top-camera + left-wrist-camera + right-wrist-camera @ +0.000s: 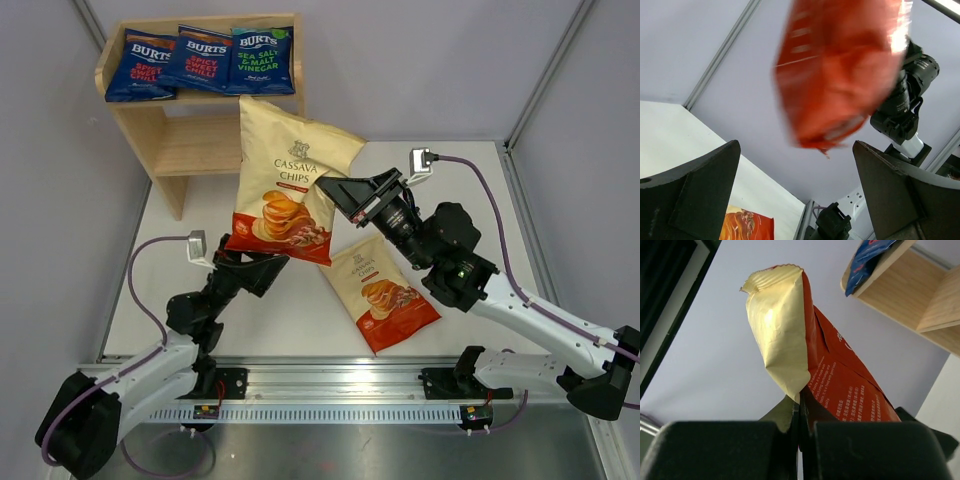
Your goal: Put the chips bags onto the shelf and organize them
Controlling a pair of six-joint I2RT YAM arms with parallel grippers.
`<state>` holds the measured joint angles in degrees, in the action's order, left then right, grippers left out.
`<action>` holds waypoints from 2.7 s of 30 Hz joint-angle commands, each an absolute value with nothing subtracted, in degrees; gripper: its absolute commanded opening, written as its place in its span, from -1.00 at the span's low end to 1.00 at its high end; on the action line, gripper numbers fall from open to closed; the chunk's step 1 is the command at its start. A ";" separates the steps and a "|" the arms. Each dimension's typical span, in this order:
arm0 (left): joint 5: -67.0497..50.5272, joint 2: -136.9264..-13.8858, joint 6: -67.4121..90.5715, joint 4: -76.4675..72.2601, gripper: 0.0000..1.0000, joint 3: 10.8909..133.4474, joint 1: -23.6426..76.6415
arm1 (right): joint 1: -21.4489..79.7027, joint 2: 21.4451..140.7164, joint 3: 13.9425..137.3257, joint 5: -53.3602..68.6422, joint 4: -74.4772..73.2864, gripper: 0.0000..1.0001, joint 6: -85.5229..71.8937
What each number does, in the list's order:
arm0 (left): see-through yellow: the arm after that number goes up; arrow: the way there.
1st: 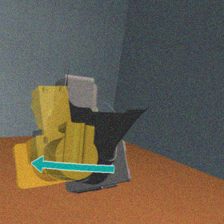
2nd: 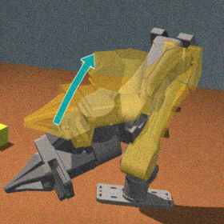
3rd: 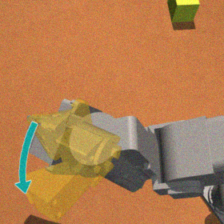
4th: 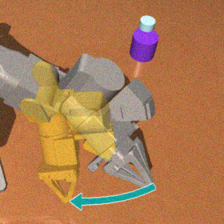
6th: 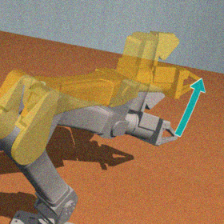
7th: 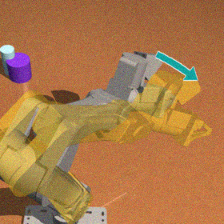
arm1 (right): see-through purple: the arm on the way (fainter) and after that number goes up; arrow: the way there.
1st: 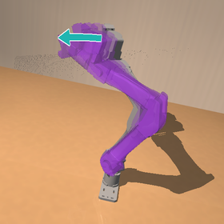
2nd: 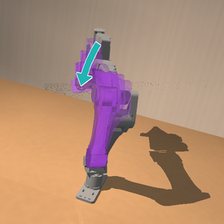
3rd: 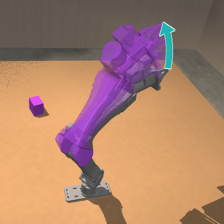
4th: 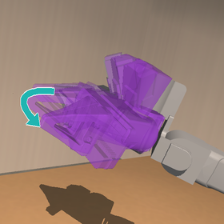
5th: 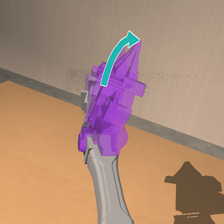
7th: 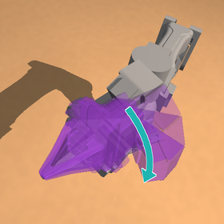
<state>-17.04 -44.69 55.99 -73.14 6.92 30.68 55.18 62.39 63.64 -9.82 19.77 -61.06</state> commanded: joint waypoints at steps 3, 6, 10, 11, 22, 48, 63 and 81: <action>-14.85 -51.93 57.30 -94.25 0.98 8.52 31.99 | 55.63 62.14 66.01 -4.66 28.56 -1.00 -69.06; -17.13 -51.51 55.38 -95.36 0.98 11.33 33.74 | 55.81 62.14 64.00 -4.39 30.14 -1.00 -70.92; -17.14 -46.69 51.25 -94.40 0.98 12.65 36.56 | 55.81 60.21 59.51 -9.57 32.43 -1.00 -71.19; -16.96 -45.71 50.37 -93.35 0.98 12.66 36.56 | 55.81 59.77 58.89 -11.23 32.61 -1.00 -71.02; -10.30 -40.87 47.11 -86.66 0.93 14.68 36.74 | 56.60 61.17 54.15 -11.24 38.49 -1.00 -75.85; -3.43 -24.88 49.74 -46.51 -0.76 14.68 36.65 | 62.93 50.19 39.46 -44.03 32.98 0.20 -58.54; 15.98 -11.95 51.51 11.94 -0.75 28.55 36.65 | 62.93 38.23 41.39 -55.11 14.42 0.54 -48.70; 30.32 -28.02 45.62 1.33 -0.78 43.15 34.82 | 62.84 34.89 42.45 -53.88 8.97 0.61 -46.50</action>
<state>25.69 -25.58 47.77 12.58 39.42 36.32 62.63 35.51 40.16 -51.57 9.80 -48.42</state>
